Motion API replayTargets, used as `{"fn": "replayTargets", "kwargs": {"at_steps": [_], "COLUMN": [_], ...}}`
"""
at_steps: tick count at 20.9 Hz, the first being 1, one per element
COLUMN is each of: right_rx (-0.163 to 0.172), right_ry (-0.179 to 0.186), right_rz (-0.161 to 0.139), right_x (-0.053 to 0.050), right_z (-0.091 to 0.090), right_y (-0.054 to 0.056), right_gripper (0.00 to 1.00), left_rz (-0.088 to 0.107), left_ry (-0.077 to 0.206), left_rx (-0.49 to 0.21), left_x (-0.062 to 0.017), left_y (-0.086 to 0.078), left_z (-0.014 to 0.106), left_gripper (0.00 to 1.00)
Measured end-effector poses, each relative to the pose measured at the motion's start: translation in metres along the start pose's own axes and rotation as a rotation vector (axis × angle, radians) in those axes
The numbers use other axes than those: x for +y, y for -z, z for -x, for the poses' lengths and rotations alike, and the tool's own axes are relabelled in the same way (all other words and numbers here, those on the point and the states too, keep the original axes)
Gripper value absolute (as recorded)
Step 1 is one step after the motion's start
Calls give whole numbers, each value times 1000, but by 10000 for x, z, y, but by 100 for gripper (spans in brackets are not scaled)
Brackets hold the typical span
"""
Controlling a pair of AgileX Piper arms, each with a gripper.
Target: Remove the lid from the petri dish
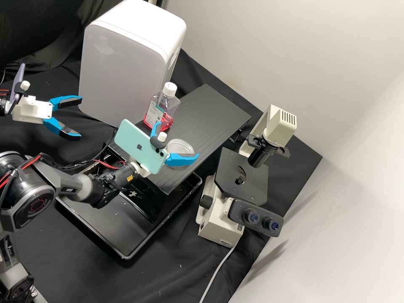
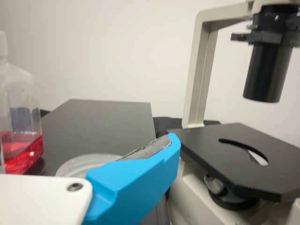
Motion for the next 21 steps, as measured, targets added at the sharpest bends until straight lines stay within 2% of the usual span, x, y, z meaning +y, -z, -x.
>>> {"fn": "replayTargets", "kwargs": {"at_steps": [2,4,7,8,13,15,21], "right_rx": [8,2,-30,-44,-83,-94,-96], "right_ry": [-8,-8,15,29,61,71,69], "right_rz": [-3,-23,-68,-69,-133,-138,-138], "right_x": [14,-5,-85,-112,-230,-266,-261], "right_z": [-51,-110,-145,-150,-179,-186,-182], "right_y": [15,-5,-89,-115,-229,-263,-272], "right_gripper": [100,100,100,100,100,100,100], "left_rz": [0,0,0,0,0,-1,4], "left_ry": [0,0,0,0,0,1,15], "left_rx": [0,0,0,0,0,-7,-7], "left_x": [0,0,0,0,0,-4,-42], "left_y": [0,0,0,0,0,-19,-16], "left_z": [0,0,0,0,0,-4,-14], "left_gripper": [100,100,100,100,100,100,100]}}
